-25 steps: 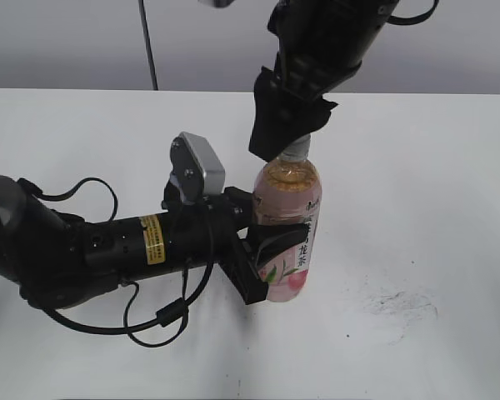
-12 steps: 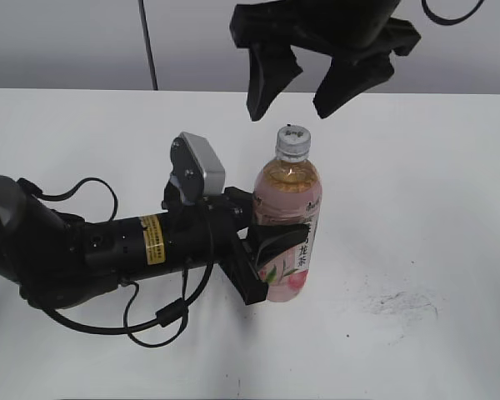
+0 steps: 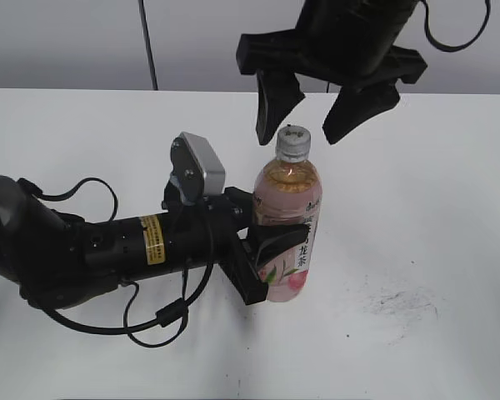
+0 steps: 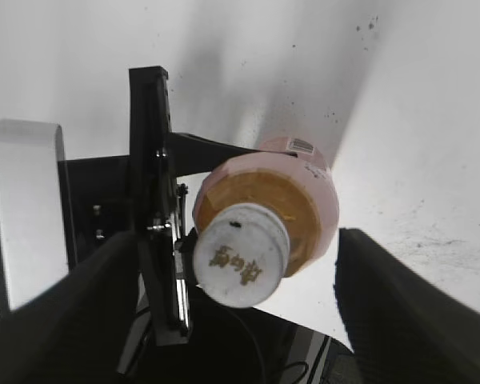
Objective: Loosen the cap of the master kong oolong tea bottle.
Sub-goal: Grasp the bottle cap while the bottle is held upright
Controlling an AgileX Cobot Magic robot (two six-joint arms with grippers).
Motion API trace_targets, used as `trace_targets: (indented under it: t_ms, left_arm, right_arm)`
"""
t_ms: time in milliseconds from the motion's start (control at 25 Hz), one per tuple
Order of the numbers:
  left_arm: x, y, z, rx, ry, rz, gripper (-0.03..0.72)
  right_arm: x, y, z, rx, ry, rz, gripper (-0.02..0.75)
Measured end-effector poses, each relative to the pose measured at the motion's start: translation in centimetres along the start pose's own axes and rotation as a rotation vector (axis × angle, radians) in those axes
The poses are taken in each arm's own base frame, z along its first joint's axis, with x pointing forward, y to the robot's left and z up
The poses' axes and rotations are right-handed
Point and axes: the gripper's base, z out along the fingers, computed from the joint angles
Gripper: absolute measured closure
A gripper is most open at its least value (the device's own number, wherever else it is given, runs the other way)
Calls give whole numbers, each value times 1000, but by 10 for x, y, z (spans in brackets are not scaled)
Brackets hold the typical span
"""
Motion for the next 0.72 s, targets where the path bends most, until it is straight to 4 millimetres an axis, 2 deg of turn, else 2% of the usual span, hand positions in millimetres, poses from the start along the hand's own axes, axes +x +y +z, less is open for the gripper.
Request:
trace_targets:
  t_ms: [80, 200, 360, 440, 720]
  left_arm:
    - [0, 0, 0, 0, 0, 0, 405]
    - [0, 0, 0, 0, 0, 0, 405]
    - [0, 0, 0, 0, 0, 0, 405]
    - [0, 0, 0, 0, 0, 0, 405]
    - [0, 0, 0, 1, 0, 0, 405]
  right_arm:
    - [0, 0, 0, 0, 0, 0, 185]
    - [0, 0, 0, 3, 0, -1, 272]
    - [0, 0, 0, 4, 0, -20, 475]
    - [1, 0, -2, 3, -6, -46, 539]
    - [1, 0, -3, 5, -8, -216, 573]
